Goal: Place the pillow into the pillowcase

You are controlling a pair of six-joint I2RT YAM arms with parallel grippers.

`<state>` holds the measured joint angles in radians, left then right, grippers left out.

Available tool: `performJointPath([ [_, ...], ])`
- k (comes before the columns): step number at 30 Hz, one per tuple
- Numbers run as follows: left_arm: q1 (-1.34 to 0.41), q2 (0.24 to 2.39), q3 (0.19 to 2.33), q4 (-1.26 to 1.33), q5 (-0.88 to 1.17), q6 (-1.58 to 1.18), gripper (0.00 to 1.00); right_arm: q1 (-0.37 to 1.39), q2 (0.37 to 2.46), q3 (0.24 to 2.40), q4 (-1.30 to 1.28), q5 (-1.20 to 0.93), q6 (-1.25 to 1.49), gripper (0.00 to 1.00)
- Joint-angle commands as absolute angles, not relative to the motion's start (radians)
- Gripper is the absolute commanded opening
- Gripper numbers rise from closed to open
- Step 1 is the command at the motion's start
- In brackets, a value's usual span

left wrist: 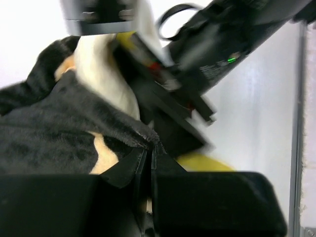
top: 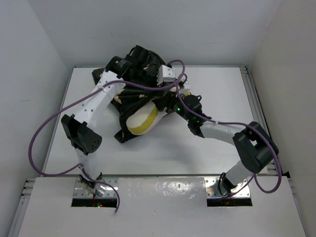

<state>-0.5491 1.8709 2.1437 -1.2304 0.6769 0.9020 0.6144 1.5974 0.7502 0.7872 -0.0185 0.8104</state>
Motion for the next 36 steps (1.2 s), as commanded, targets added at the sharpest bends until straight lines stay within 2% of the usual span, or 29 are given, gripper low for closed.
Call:
performJointPath([
  [1,-0.537,1.691,2.117,-1.111,0.795,0.696,0.00,0.555,1.606,0.789,0.540,-0.193,0.659,0.72],
  [3,-0.485,1.680,2.057,-0.981,0.619,0.599,0.00,0.540,1.511,0.758,0.436,-0.378,0.562,0.77],
  [5,-0.419,1.683,2.037,-0.908,0.528,0.551,0.00,0.514,1.416,0.710,0.346,-0.530,0.380,0.77],
  [6,-0.388,1.687,2.028,-0.894,0.472,0.525,0.00,0.500,1.313,0.718,0.184,-0.599,0.286,0.76],
  [9,-0.359,1.700,2.028,-0.882,0.468,0.520,0.00,0.494,1.144,0.791,-0.156,-0.600,0.155,0.76],
  [12,-0.368,1.707,2.048,-0.891,0.503,0.538,0.00,0.473,1.059,0.868,-0.280,-0.613,0.072,0.48],
  [14,-0.380,1.713,2.074,-0.926,0.520,0.564,0.00,0.414,1.037,0.871,-0.240,-0.653,0.087,0.35],
  [16,-0.406,1.710,2.080,-0.972,0.515,0.629,0.00,0.355,1.026,0.865,-0.187,-0.657,0.136,0.33],
  [17,-0.413,1.700,2.082,-0.985,0.499,0.667,0.00,0.332,1.028,0.861,-0.122,-0.643,0.162,0.44],
  [19,-0.422,1.686,2.080,-1.014,0.479,0.692,0.00,0.246,1.054,0.859,-0.068,-0.612,0.230,0.85],
  [20,-0.422,1.675,2.079,-1.022,0.471,0.713,0.00,0.215,1.078,0.864,-0.043,-0.608,0.247,0.95],
  [21,-0.414,1.668,2.080,-1.029,0.471,0.722,0.00,0.168,1.109,0.876,-0.052,-0.609,0.248,0.99],
  [25,-0.399,1.635,2.106,-1.055,0.489,0.750,0.00,0.126,1.335,0.981,-0.208,-0.531,0.119,0.97],
  [26,-0.397,1.632,2.112,-1.055,0.495,0.750,0.00,0.127,1.357,0.977,-0.209,-0.503,0.086,0.94],
  [27,-0.397,1.632,2.117,-1.063,0.503,0.752,0.00,0.139,1.376,0.951,-0.201,-0.479,0.016,0.84],
  [30,-0.399,1.631,2.135,-1.074,0.532,0.756,0.00,0.147,1.407,0.835,-0.065,-0.423,-0.067,0.73],
  [31,-0.399,1.632,2.143,-1.084,0.543,0.761,0.00,0.147,1.408,0.800,-0.011,-0.422,-0.071,0.74],
  [34,-0.403,1.628,2.149,-1.107,0.558,0.776,0.00,0.164,1.423,0.713,0.303,-0.417,-0.063,0.93],
  [36,-0.405,1.615,2.146,-1.124,0.563,0.785,0.00,0.175,1.482,0.750,0.336,-0.443,-0.066,0.96],
])
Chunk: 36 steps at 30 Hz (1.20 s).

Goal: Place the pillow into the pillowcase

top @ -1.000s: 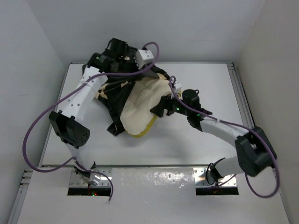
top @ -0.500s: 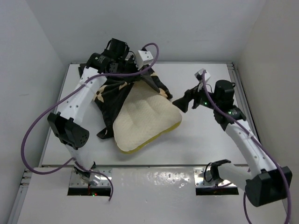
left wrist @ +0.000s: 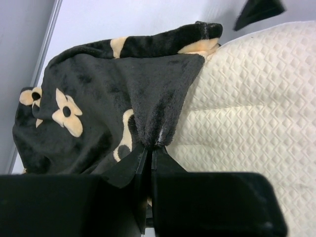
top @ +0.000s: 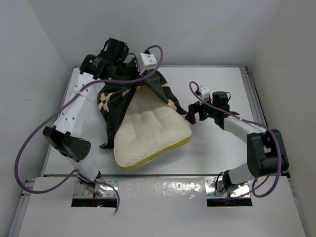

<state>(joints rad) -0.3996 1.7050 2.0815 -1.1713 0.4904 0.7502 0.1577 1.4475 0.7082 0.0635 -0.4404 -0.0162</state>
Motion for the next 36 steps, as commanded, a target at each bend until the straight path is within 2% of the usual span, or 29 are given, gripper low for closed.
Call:
performJointPath([
  [1,-0.411,1.612,2.141,-1.129,0.563,0.798,0.00,0.176,1.506,0.776,0.327,-0.475,-0.074,0.97],
  [2,-0.414,1.606,2.137,-1.129,0.557,0.798,0.00,0.182,1.544,0.813,0.322,-0.561,-0.098,0.97],
  [10,-0.419,1.600,2.118,-1.097,0.512,0.755,0.00,0.277,1.582,0.853,0.135,-0.785,-0.222,0.98],
  [13,-0.417,1.612,2.132,-1.091,0.518,0.736,0.00,0.319,1.603,0.818,0.214,-0.802,-0.143,0.93],
  [15,-0.400,1.617,2.132,-1.072,0.541,0.701,0.00,0.339,1.635,0.785,0.364,-0.802,-0.059,0.73],
  [16,-0.393,1.620,2.132,-1.060,0.548,0.677,0.00,0.347,1.646,0.772,0.439,-0.807,0.083,0.61],
  [17,-0.378,1.627,2.132,-1.027,0.564,0.654,0.00,0.347,1.654,0.746,0.521,-0.816,0.159,0.42],
  [19,-0.325,1.641,2.132,-0.990,0.575,0.572,0.00,0.330,1.658,0.700,0.788,-0.865,0.422,0.27],
  [21,-0.266,1.669,2.120,-0.913,0.574,0.476,0.00,0.308,1.632,0.670,1.029,-0.900,0.649,0.04],
  [22,-0.250,1.684,2.118,-0.867,0.572,0.444,0.00,0.307,1.612,0.646,1.090,-0.899,0.694,0.00],
  [24,-0.212,1.736,2.121,-0.842,0.587,0.379,0.00,0.331,1.550,0.634,1.092,-0.881,0.704,0.00],
  [29,-0.186,1.842,2.131,-0.766,0.520,0.328,0.01,0.400,1.359,0.696,0.911,-0.876,0.636,0.00],
  [31,-0.167,1.911,2.176,-0.744,0.499,0.304,0.04,0.413,1.362,0.745,1.012,-0.902,0.805,0.00],
  [32,-0.147,1.936,2.199,-0.745,0.494,0.286,0.10,0.425,1.379,0.771,1.172,-0.897,0.881,0.00],
  [36,-0.121,2.008,2.246,-0.753,0.459,0.287,0.23,0.449,1.527,1.047,1.491,-0.826,1.307,0.00],
])
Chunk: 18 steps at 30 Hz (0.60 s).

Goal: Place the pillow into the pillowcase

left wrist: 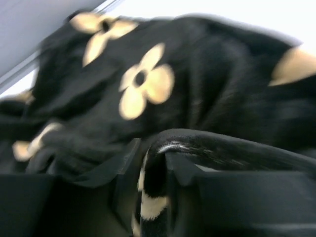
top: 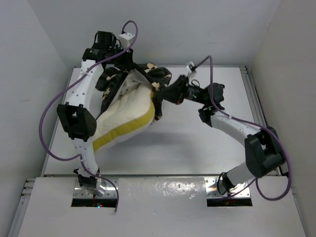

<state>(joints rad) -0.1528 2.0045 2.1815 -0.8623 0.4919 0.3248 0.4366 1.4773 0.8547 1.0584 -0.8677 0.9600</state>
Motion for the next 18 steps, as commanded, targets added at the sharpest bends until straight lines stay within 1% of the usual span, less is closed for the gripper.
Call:
performJointPath([
  [1,-0.117,2.023,2.247,-0.759,0.454,0.296,0.28,0.449,1.595,1.086,1.564,-0.786,1.354,0.00],
  [2,-0.112,2.029,2.249,-0.765,0.453,0.298,0.32,0.445,1.626,1.124,1.586,-0.691,1.427,0.00],
  [3,-0.109,2.032,2.250,-0.778,0.453,0.299,0.39,0.442,1.652,1.168,1.591,-0.631,1.449,0.00],
  [4,-0.100,2.037,2.255,-0.784,0.471,0.310,0.54,0.437,1.672,1.181,1.582,-0.585,1.460,0.00],
  [5,-0.091,2.036,2.256,-0.791,0.489,0.317,0.60,0.427,1.695,1.190,1.562,-0.499,1.456,0.00],
  [6,-0.080,2.028,2.260,-0.798,0.523,0.322,0.72,0.422,1.698,1.187,1.533,-0.464,1.439,0.00],
  [8,-0.031,2.010,2.261,-0.775,0.564,0.321,0.85,0.403,1.661,1.148,1.360,-0.364,1.326,0.00],
  [9,-0.002,1.988,2.261,-0.758,0.598,0.308,0.99,0.397,1.643,1.131,1.215,-0.323,1.289,0.00],
  [11,0.069,1.964,2.261,-0.697,0.636,0.258,1.00,0.374,1.603,1.097,1.102,-0.217,1.226,0.00],
  [12,0.116,1.939,2.261,-0.672,0.668,0.238,1.00,0.352,1.598,1.092,1.025,-0.203,1.223,0.00],
  [15,0.176,1.890,2.260,-0.650,0.683,0.264,1.00,0.328,1.591,1.089,0.951,-0.180,1.215,0.00],
  [16,0.184,1.879,2.255,-0.669,0.681,0.329,1.00,0.324,1.585,1.089,0.931,-0.167,1.212,0.00],
  [17,0.193,1.853,2.228,-0.748,0.681,0.375,1.00,0.321,1.571,1.082,0.911,-0.157,1.200,0.00],
  [18,0.198,1.839,2.191,-0.797,0.701,0.485,0.97,0.319,1.563,1.078,0.876,-0.147,1.186,0.00],
])
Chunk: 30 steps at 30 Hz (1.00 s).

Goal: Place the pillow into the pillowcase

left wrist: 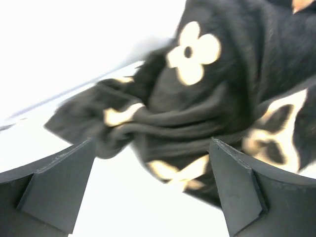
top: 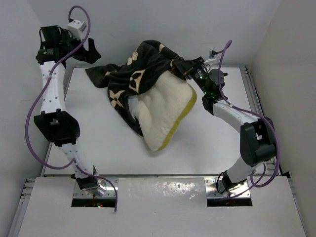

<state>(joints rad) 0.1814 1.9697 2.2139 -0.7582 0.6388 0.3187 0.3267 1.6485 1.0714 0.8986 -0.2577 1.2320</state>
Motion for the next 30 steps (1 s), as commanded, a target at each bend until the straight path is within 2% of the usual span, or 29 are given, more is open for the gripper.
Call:
performJointPath([
  [1,0.196,1.821,2.128,-0.845,0.725,0.553,0.88,0.318,1.554,1.072,0.855,-0.140,1.168,0.00],
  [2,0.192,1.789,1.971,-0.964,0.750,0.624,0.71,0.318,1.542,1.048,0.845,-0.134,1.161,0.00],
  [3,0.155,1.776,1.894,-1.026,0.753,0.775,0.25,0.318,1.536,1.033,0.848,-0.124,1.158,0.00],
  [4,0.125,1.769,1.811,-1.076,0.729,0.835,0.08,0.318,1.532,1.020,0.848,-0.121,1.160,0.00],
  [5,0.098,1.753,1.664,-1.128,0.704,0.871,0.02,0.316,1.531,0.994,0.845,-0.117,1.158,0.00],
  [6,0.060,1.741,1.591,-1.129,0.689,0.905,0.00,0.316,1.525,0.983,0.827,-0.109,1.157,0.00],
  [7,0.042,1.726,1.522,-1.097,0.698,0.911,0.02,0.318,1.525,0.974,0.819,-0.089,1.148,0.00],
  [8,0.011,1.688,1.394,-1.062,0.712,0.904,0.15,0.318,1.525,0.963,0.813,-0.083,1.137,0.00],
  [10,-0.063,1.645,1.286,-0.902,0.686,0.797,0.35,0.318,1.529,0.951,0.790,-0.061,1.114,0.00],
  [11,-0.125,1.608,1.213,-0.858,0.636,0.766,0.49,0.316,1.532,0.948,0.790,-0.055,1.105,0.00],
  [12,-0.152,1.592,1.185,-0.809,0.605,0.679,0.52,0.314,1.531,0.942,0.788,-0.051,1.097,0.00],
  [13,-0.169,1.579,1.158,-0.696,0.569,0.614,0.54,0.313,1.528,0.928,0.785,-0.037,1.094,0.00],
  [18,-0.228,1.516,1.005,-0.537,0.497,0.385,0.60,0.318,1.494,0.894,0.793,-0.018,1.048,0.00],
  [21,-0.264,1.513,0.928,-0.485,0.333,0.250,0.60,0.316,1.483,0.874,0.824,-0.015,1.045,0.00],
  [26,-0.274,1.508,0.850,-0.397,0.406,0.056,0.60,0.314,1.483,0.880,0.848,-0.028,1.040,0.00],
  [30,-0.307,1.526,0.813,-0.373,0.316,-0.066,0.61,0.314,1.483,0.885,0.865,-0.031,1.038,0.00],
])
